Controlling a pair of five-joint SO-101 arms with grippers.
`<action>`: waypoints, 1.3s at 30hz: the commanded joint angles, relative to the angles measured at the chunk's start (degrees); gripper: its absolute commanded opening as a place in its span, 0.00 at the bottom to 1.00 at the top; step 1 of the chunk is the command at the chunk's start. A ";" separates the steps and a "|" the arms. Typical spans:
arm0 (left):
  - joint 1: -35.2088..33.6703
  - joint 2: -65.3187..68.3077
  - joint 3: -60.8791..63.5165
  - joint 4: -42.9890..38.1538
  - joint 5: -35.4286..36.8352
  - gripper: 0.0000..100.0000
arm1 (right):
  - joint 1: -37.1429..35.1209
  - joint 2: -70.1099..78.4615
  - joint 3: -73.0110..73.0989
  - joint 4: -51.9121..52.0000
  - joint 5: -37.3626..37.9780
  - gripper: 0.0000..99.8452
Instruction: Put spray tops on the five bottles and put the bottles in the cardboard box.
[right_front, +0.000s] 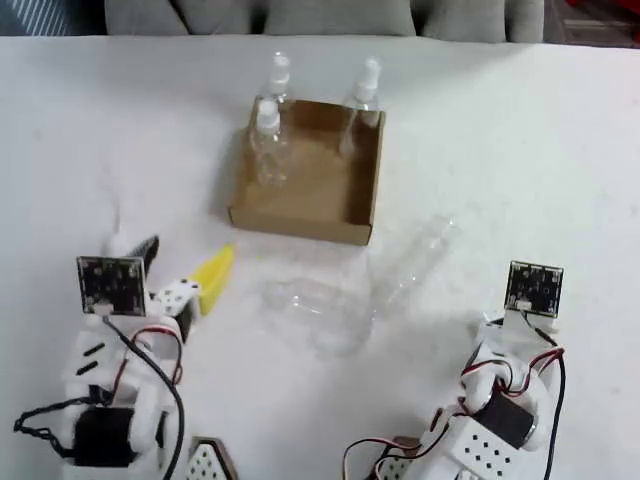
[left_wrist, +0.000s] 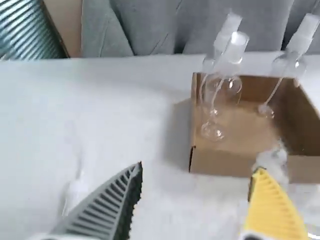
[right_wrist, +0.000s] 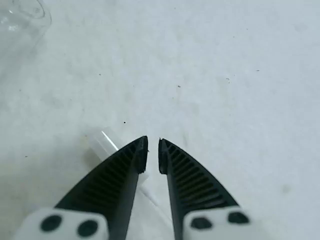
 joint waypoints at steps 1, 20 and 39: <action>-3.56 0.04 4.92 0.70 0.53 0.32 | 0.66 -0.84 0.70 0.48 0.70 0.01; -6.20 0.04 18.20 -0.26 -3.16 0.01 | -0.31 -1.27 -7.12 -0.22 8.00 0.01; -10.95 0.40 18.20 2.37 -8.70 0.06 | -37.85 4.18 -26.29 14.55 9.85 0.01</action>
